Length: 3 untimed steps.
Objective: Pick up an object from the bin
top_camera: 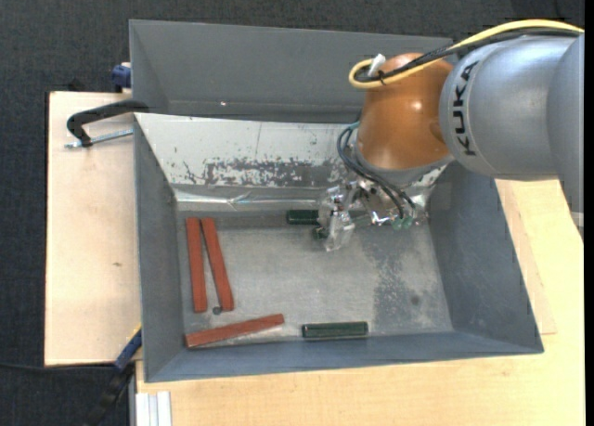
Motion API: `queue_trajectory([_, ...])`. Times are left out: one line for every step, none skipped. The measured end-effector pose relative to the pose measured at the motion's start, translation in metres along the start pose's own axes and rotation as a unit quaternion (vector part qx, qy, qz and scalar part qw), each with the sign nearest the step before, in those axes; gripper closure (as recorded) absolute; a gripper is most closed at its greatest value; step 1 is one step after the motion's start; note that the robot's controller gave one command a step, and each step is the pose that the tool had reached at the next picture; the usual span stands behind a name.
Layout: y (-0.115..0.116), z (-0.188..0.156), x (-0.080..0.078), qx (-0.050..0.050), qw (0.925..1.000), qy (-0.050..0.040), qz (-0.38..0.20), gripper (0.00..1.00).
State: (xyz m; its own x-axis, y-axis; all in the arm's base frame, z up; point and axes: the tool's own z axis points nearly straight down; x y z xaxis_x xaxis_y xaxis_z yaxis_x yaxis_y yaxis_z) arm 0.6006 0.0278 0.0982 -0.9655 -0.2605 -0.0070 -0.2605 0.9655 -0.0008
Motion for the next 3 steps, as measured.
queue_trajectory([-0.004, -0.176, -0.001, 0.000, 0.9957, -0.0018, 0.093, 1.00])
queue_trajectory([-0.005, -0.174, -0.001, 0.000, 0.9957, -0.0003, 0.093, 1.00])
queue_trajectory([0.001, -0.070, 0.012, -0.001, 0.9957, 0.0018, 0.092, 0.00])
